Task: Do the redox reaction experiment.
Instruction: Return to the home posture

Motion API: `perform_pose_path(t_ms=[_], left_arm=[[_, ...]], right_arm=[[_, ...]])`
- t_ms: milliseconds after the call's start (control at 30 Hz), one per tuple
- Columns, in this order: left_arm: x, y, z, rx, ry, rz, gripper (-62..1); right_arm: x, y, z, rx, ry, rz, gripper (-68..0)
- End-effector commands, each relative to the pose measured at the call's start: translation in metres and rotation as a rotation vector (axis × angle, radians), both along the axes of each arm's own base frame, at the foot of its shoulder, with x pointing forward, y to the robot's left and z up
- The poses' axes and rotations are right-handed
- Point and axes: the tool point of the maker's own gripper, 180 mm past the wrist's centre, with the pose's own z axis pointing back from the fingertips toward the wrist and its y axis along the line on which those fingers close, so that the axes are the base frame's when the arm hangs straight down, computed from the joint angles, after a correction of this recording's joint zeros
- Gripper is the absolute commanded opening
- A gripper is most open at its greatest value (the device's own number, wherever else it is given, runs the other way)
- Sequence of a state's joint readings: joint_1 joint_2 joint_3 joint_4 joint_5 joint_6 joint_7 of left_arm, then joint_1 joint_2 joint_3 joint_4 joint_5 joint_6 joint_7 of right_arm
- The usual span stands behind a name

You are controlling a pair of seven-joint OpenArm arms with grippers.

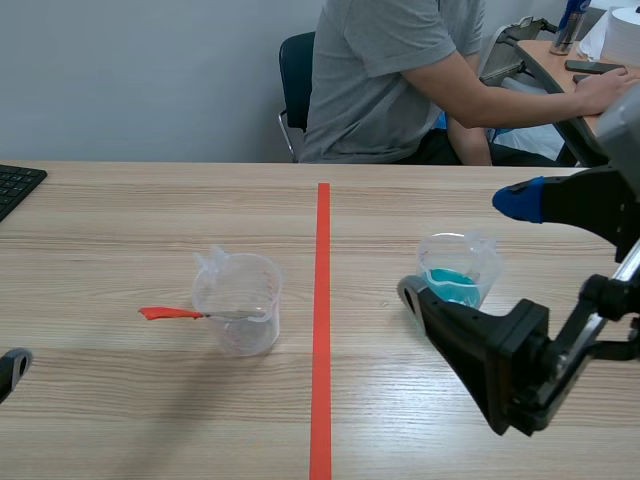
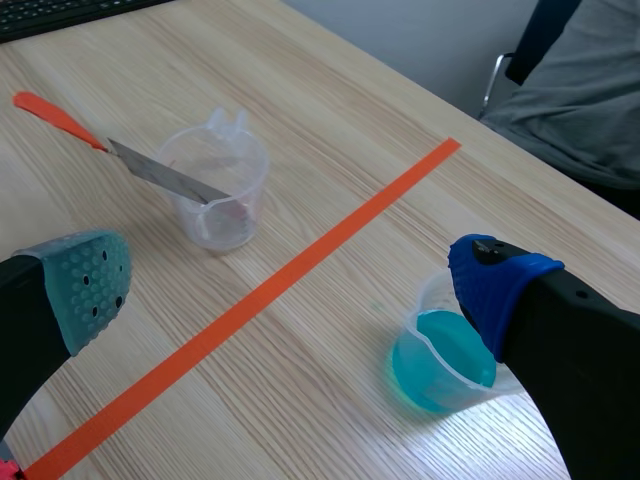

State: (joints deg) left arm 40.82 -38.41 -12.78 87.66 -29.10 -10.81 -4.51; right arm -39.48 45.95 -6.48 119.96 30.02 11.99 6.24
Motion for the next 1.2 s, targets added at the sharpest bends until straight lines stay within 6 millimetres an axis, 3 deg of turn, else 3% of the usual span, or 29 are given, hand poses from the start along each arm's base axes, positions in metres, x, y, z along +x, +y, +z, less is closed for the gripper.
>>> perform_pose_path(t_ms=[0, 267, 500, 667, 933, 1167], left_arm=[[0.014, -0.009, 0.018, -0.012, -0.060, -0.030, 1.4], [0.026, -0.043, 0.052, -0.059, -0.170, -0.125, 1.4], [0.022, -0.058, 0.060, -0.042, -0.219, -0.153, 1.4], [0.010, -0.065, 0.058, -0.042, -0.225, -0.177, 1.4], [-0.013, -0.065, 0.038, -0.048, -0.133, -0.175, 1.4], [-0.017, -0.065, 0.034, -0.044, -0.111, -0.173, 1.4]], right_arm=[[0.003, -0.005, 0.006, 0.008, -0.028, -0.009, 0.4], [0.004, -0.014, 0.007, -0.005, -0.032, -0.038, 0.4], [0.004, -0.013, 0.009, 0.015, -0.026, -0.038, 0.4], [0.005, -0.014, 0.010, 0.013, -0.029, -0.040, 0.4], [0.007, -0.016, 0.014, 0.010, -0.047, -0.043, 0.4], [0.005, -0.007, 0.026, 0.032, -0.067, -0.021, 0.4]])
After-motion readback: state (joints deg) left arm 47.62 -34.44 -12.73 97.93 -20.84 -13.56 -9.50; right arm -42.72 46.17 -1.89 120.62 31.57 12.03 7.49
